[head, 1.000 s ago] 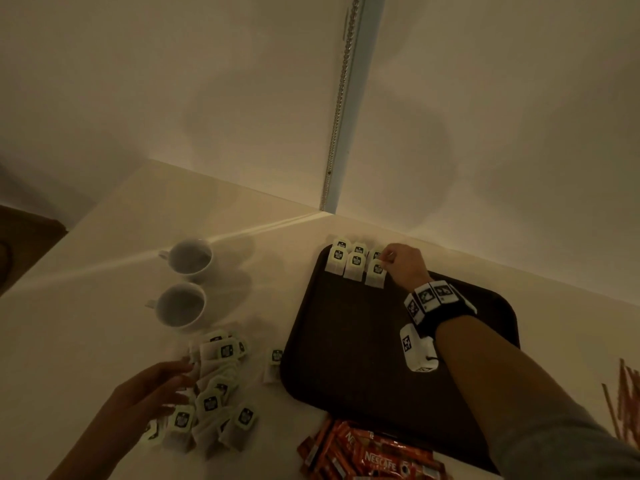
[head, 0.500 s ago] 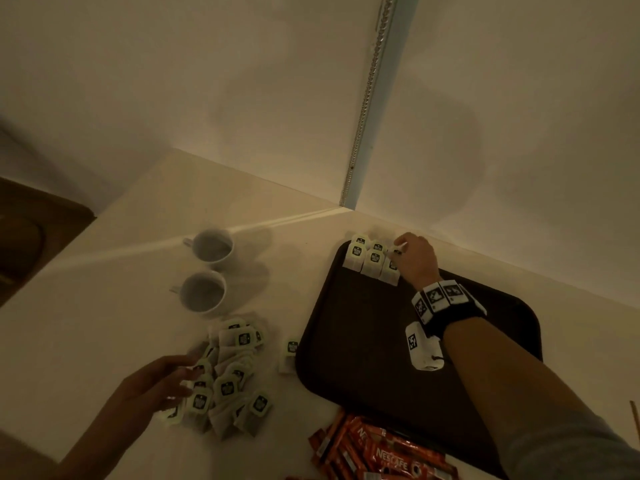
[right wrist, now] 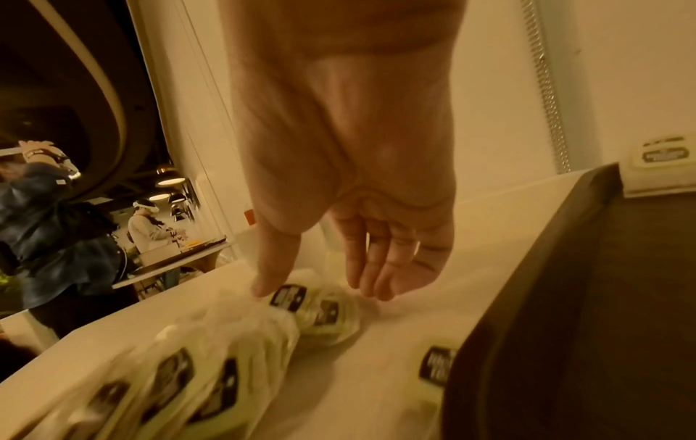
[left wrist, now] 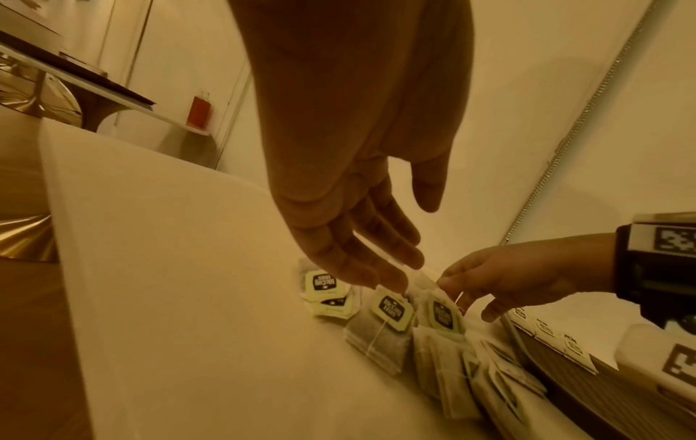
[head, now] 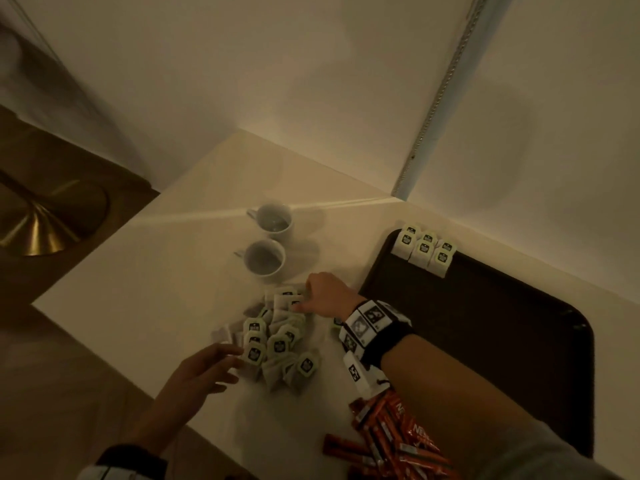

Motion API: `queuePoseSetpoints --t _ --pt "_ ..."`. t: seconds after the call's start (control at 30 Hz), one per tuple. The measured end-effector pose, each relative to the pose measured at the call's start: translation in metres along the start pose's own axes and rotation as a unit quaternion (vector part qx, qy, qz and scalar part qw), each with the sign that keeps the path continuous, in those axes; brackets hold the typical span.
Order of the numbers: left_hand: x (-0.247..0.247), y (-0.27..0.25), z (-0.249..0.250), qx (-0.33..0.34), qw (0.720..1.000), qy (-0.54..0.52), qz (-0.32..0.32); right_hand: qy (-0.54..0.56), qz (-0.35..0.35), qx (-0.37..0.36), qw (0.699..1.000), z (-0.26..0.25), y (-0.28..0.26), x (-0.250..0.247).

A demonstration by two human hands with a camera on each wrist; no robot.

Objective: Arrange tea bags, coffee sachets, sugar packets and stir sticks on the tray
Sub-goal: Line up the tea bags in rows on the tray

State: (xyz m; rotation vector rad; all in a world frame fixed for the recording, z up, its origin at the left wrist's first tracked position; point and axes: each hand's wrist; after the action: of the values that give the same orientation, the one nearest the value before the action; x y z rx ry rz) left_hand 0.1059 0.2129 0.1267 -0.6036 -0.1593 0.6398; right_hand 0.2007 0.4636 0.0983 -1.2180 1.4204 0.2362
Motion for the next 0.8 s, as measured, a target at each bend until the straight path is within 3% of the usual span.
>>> queuePoseSetpoints --t 0.1,0.33,0.53,0.8 --pt "-0.006 -0.005 -0.004 0.006 1.000 -0.007 0.001 -0.002 0.006 0.016 1.000 -0.006 -0.001 0.014" --pt "-0.014 -0.007 -0.007 0.024 1.000 -0.003 -0.003 0.171 0.069 0.034 0.982 -0.003 -0.012 0.012" --pt "-0.011 -0.005 -0.005 0.038 0.999 -0.009 -0.007 0.257 0.067 0.014 0.964 -0.002 -0.021 -0.004" --pt "-0.004 0.004 0.016 0.089 0.995 -0.021 -0.028 0.191 0.114 -0.086 0.971 0.004 -0.034 -0.047"
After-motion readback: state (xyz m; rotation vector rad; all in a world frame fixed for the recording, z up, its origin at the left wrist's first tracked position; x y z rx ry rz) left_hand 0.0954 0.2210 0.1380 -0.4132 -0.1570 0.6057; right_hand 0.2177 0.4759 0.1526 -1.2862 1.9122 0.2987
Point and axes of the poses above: each hand's wrist, its own y-axis towards the middle knuckle, its own x-axis out of the palm, z = x × y, and after that the axes turned 12 degrees about -y, right-handed
